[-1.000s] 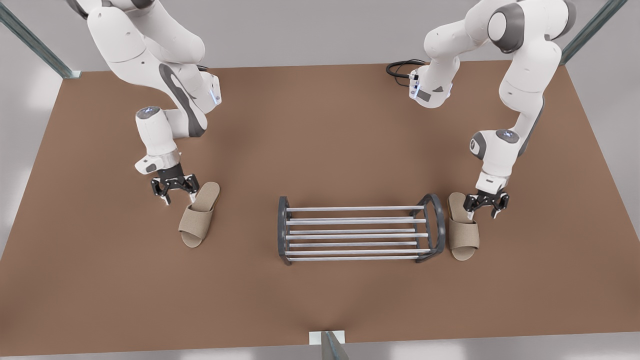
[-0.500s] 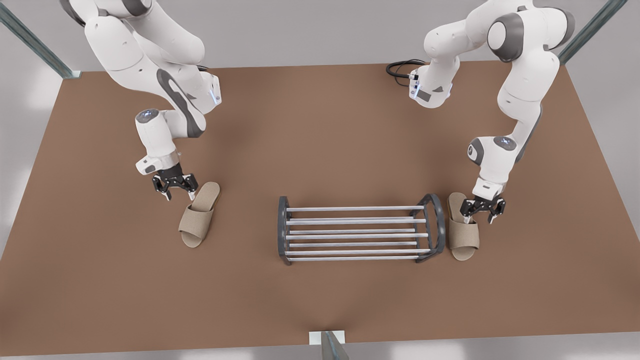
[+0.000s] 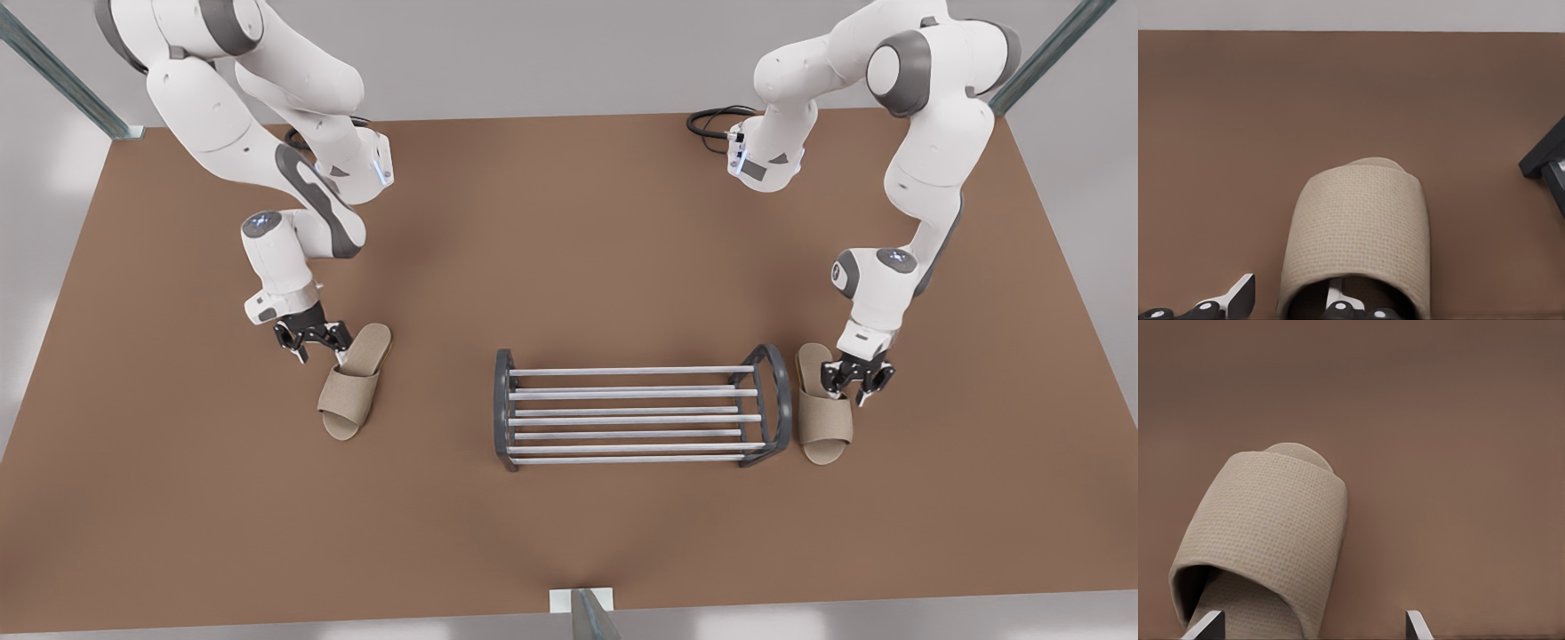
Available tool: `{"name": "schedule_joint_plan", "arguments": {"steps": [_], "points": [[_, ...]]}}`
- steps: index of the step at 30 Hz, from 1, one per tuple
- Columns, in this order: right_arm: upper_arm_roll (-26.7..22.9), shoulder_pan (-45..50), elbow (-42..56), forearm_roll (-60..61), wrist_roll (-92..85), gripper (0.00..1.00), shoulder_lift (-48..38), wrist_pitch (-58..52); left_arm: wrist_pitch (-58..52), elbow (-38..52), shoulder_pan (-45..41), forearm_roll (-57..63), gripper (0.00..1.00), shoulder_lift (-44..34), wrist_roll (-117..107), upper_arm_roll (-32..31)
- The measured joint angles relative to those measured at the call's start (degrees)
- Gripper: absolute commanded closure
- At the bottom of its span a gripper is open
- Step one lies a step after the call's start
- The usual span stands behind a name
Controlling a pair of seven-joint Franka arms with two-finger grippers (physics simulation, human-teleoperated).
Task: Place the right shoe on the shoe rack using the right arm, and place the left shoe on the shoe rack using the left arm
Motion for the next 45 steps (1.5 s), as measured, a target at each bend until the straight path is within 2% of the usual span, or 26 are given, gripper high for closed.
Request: {"name": "schedule_joint_plan", "arguments": {"steps": [3,6,11,16,19,21,28,33,37,38,39,41,45], "points": [[-0.35,0.08,0.07,0.02,0.07,0.00,0.29,0.04,0.01,0.01,0.06,0.27,0.68,0.00,0.05,-0.04],[-0.46,0.32,0.91,0.04,0.13,0.00,1.60,0.06,0.01,0.38,0.28,0.36,0.76,-0.09,0.13,-0.03],[-0.48,0.62,1.66,0.05,0.21,0.00,2.60,0.08,0.05,2.32,1.55,0.42,0.79,-1.10,0.32,0.24],[-0.52,0.63,2.99,0.05,0.27,0.00,3.78,0.09,-3.70,7.43,2.85,0.72,0.79,-7.95,0.92,-0.25],[-1.09,0.76,3.86,0.05,0.30,0.00,4.78,0.09,-14.01,16.53,2.52,0.37,0.79,-13.84,0.18,-5.02],[-1.40,0.84,4.20,0.05,0.32,0.00,5.14,0.09,-22.77,23.03,-0.62,0.52,0.79,-15.61,-1.32,-7.11],[-1.62,0.91,5.12,0.05,0.37,0.00,6.12,0.10,-52.78,38.04,-24.96,8.98,0.79,-16.13,-14.78,-7.82],[-1.62,0.91,6.30,0.05,0.39,0.00,7.34,0.10,-69.89,40.34,-35.31,19.14,0.79,-14.84,-27.63,-7.67],[-1.67,0.90,6.66,0.05,0.40,0.00,7.65,0.10,-78.09,37.50,-35.37,30.31,0.79,-14.83,-37.79,-7.58],[-1.69,0.91,6.67,0.04,0.41,0.17,7.67,0.10,-78.86,37.00,-34.99,32.35,0.79,-14.75,-40.22,-7.45],[-1.70,0.91,6.67,0.04,0.42,0.28,7.67,0.10,-79.22,36.72,-34.54,33.93,0.79,-14.59,-42.60,-7.38],[-1.70,0.91,6.65,0.03,0.44,0.32,7.69,0.09,-79.33,36.17,-33.75,36.32,0.79,-14.27,-47.17,-7.31],[-1.77,0.90,6.68,0.05,0.43,0.34,7.76,0.09,-78.27,32.45,-33.91,40.07,0.79,-13.95,-55.58,-7.33]]}}
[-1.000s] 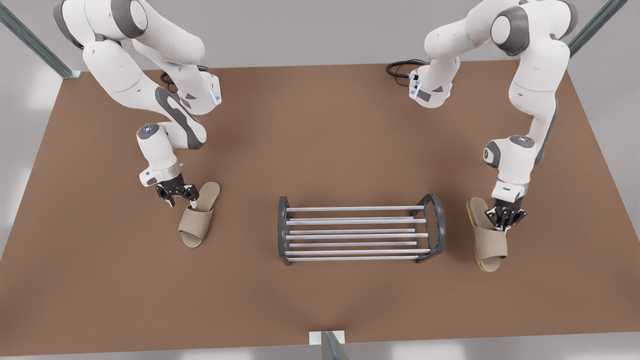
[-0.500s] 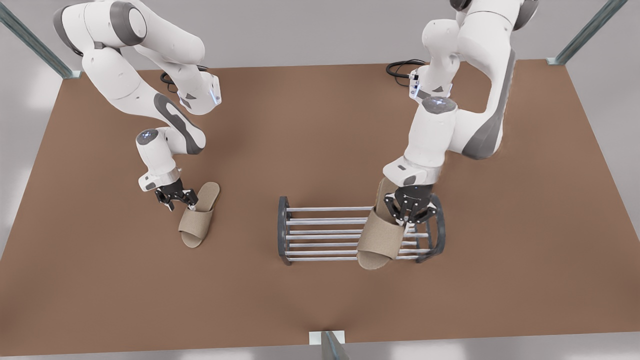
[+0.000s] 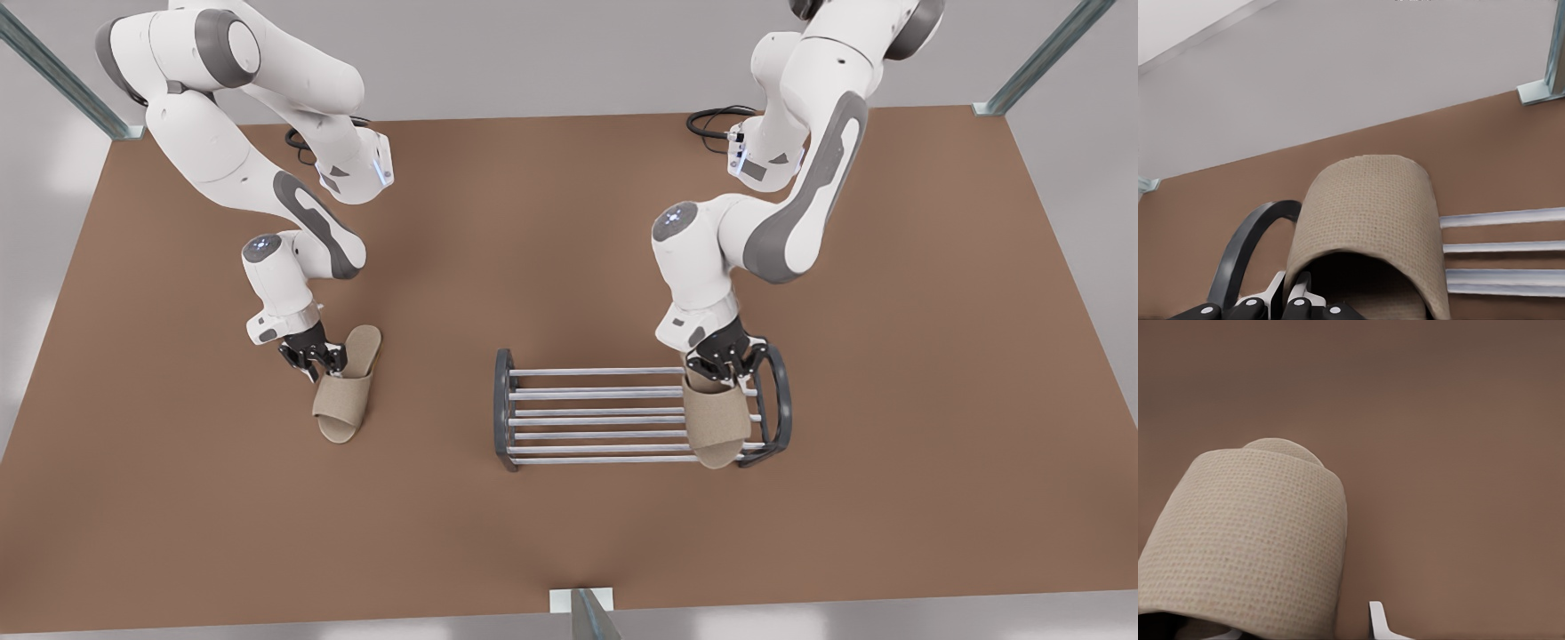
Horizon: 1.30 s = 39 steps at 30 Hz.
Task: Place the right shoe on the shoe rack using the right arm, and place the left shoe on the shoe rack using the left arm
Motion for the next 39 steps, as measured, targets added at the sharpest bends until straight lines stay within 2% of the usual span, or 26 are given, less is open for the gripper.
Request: {"name": "schedule_joint_plan", "arguments": {"steps": [2,5,7,10,11,12,13,14,19,24,25,27,29,30,32,33,34,36,37,39], "points": [[-0.13,-0.02,0.01,0.00,0.00,0.36,0.00,0.00,1.07,-0.35,-0.42,0.81,0.79,0.84,-3.87,-0.05],[-0.26,-0.16,0.12,-0.01,0.03,0.53,-0.10,0.01,2.89,-0.58,-0.21,1.82,0.79,1.65,-9.06,-0.04],[-0.26,-0.53,0.60,0.06,0.05,0.54,-0.19,0.01,4.19,-1.72,0.06,2.70,0.79,1.87,-12.19,0.00],[-0.21,-0.76,0.83,0.27,0.19,0.74,-0.44,0.08,5.75,-4.14,0.45,4.31,0.79,1.27,-16.36,-0.04],[-0.20,-0.78,0.81,0.26,0.30,0.79,-0.49,0.15,6.20,-5.50,0.50,4.91,0.79,0.82,-17.62,-0.05],[-0.20,-0.80,0.80,0.25,0.41,0.79,-0.55,0.21,6.85,-6.95,0.66,5.92,0.79,0.52,-18.91,-0.04],[-0.18,-0.80,0.79,0.25,0.50,0.79,-0.58,0.23,7.42,-7.69,0.94,6.76,0.21,0.35,-20.13,-0.04],[-0.19,-0.76,0.79,0.27,0.58,0.79,-0.65,0.24,7.94,-8.06,1.08,7.39,0.00,0.26,-21.26,-0.10],[0.10,-0.80,0.80,0.36,1.00,0.79,-2.09,0.18,9.20,-10.05,0.84,8.79,0.00,-2.21,-25.91,-0.79],[0.62,-0.05,2.17,0.33,2.60,0.79,-4.42,0.04,3.01,-14.01,0.71,1.40,0.00,-12.94,-28.54,-12.30],[0.86,-0.16,3.03,0.33,3.00,0.79,-5.03,-0.28,0.81,-11.70,-0.15,-2.77,0.00,-14.80,-28.01,-13.43],[1.99,-0.03,7.47,0.33,3.94,0.79,-11.37,-6.20,-5.35,-0.56,0.39,-14.59,0.00,-15.96,-23.47,-14.25],[2.72,0.12,13.68,0.35,5.02,0.79,-15.91,-14.94,-11.26,6.51,5.27,-24.93,0.00,-14.47,-17.28,-14.35],[3.45,-0.11,16.90,0.36,5.65,0.79,-16.85,-19.35,-15.44,13.25,10.07,-29.02,0.00,-10.69,-14.20,-14.47],[4.61,-0.11,21.18,0.38,6.93,0.79,-18.65,-27.36,-24.05,27.33,27.05,-36.00,0.00,-1.35,-8.32,-14.20],[5.37,-0.21,23.83,0.41,7.64,0.79,-19.74,-31.78,-27.65,31.34,29.42,-38.53,0.00,1.67,-5.37,-10.76],[6.41,-0.47,26.83,0.44,8.46,0.79,-20.36,-36.20,-30.05,30.28,26.18,-42.61,0.00,-0.51,-2.33,-1.89],[9.81,-1.63,31.86,0.42,10.54,0.79,-20.81,-44.31,-31.14,20.78,17.48,-48.57,0.00,-8.84,3.73,11.47],[11.43,-1.67,33.76,0.28,11.75,0.79,-20.87,-47.94,-31.56,19.22,15.33,-50.46,0.00,-10.39,6.57,14.53],[12.86,1.44,39.85,-1.58,14.70,0.79,-19.35,-55.58,-32.29,17.96,14.09,-52.28,0.00,-11.75,11.79,16.81]]}}
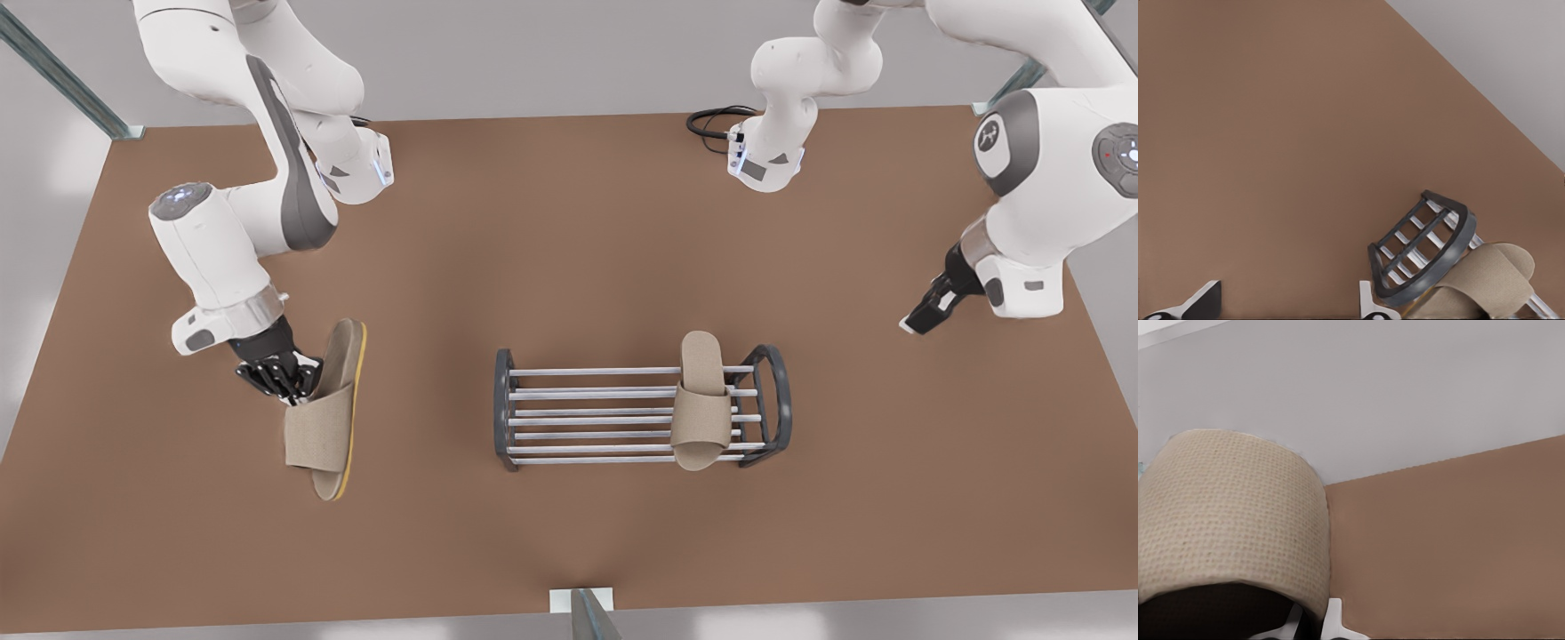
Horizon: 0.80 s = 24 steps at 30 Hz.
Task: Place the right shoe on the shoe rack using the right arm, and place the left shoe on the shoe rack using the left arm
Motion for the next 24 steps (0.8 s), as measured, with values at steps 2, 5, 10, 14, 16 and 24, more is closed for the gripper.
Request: {"name": "schedule_joint_plan", "arguments": {"steps": [2,5,10,14,16,24], "points": [[0.34,7.21,10.68,-3.78,3.63,0.79,5.53,-8.27,-0.53,-0.28,-0.25,-0.62,0.00,-0.46,4.65,0.57],[-0.54,19.15,30.27,-10.83,10.10,0.79,17.70,-20.86,-1.45,-0.06,-0.81,-0.86,0.00,-0.63,10.70,0.55],[-16.11,40.58,48.47,-16.38,21.52,0.79,28.94,-34.83,-2.18,0.24,-1.34,-1.10,0.00,-0.75,18.75,0.53],[-22.21,50.71,55.20,-17.62,30.38,0.79,34.27,-39.29,-2.33,0.05,-1.08,-1.09,0.00,-0.65,23.76,0.57],[-22.69,51.89,56.16,-17.87,34.30,0.79,34.94,-39.62,-2.33,0.12,-1.14,-1.07,0.00,-0.57,25.88,0.61],[-23.05,52.44,56.15,-18.47,46.01,0.79,40.23,-34.06,-2.37,0.05,-1.79,-0.99,0.00,-0.59,32.36,0.38]]}}
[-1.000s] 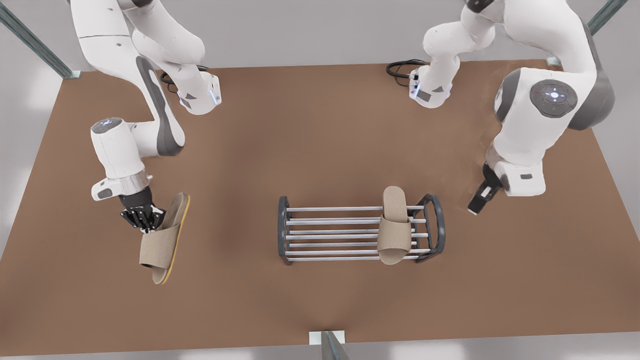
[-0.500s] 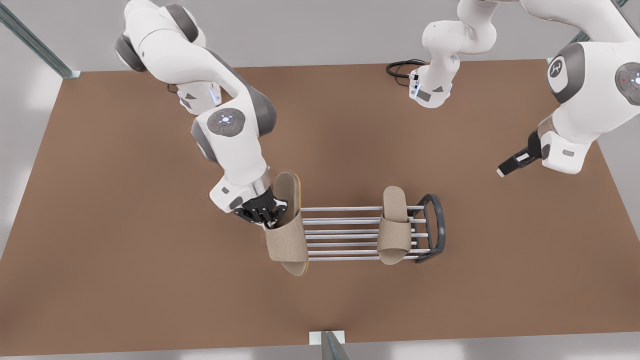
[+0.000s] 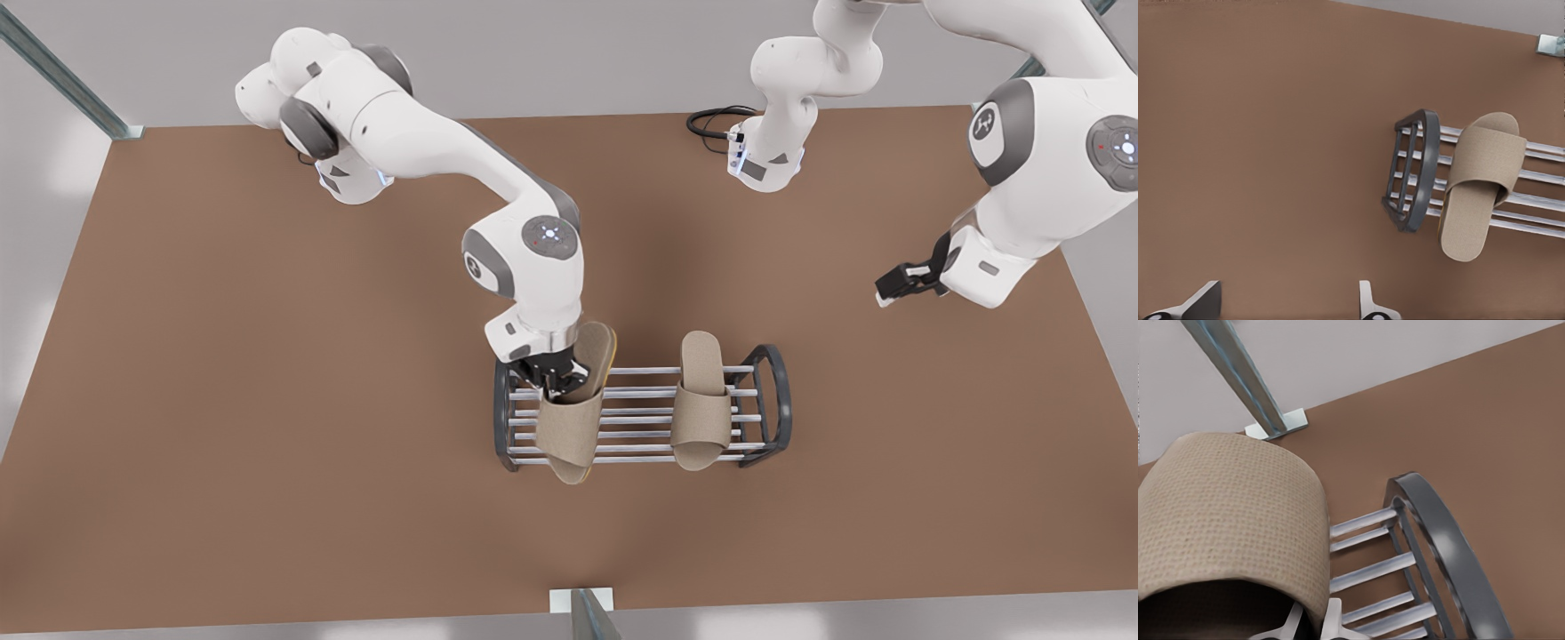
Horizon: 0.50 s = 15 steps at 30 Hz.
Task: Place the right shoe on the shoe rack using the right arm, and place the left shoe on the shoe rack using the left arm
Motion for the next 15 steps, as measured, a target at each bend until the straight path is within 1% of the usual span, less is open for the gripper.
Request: {"name": "schedule_joint_plan", "arguments": {"steps": [10,11,12,15], "points": [[-0.11,2.60,-2.40,-1.14,6.72,0.79,3.15,7.06,0.26,-0.19,0.08,1.64,0.00,0.05,4.92,-0.53],[-0.11,2.84,-2.49,-1.44,7.15,0.46,3.53,7.65,0.28,-0.20,0.04,1.73,0.00,0.07,5.28,-0.54],[-0.10,3.06,-2.54,-1.73,7.61,0.00,3.90,8.04,0.29,-0.19,0.04,1.80,0.00,0.09,5.62,-0.54],[-0.10,3.59,-2.59,-2.24,8.86,0.00,4.27,8.89,0.37,-0.05,0.12,1.94,0.00,0.16,6.52,-0.55]]}}
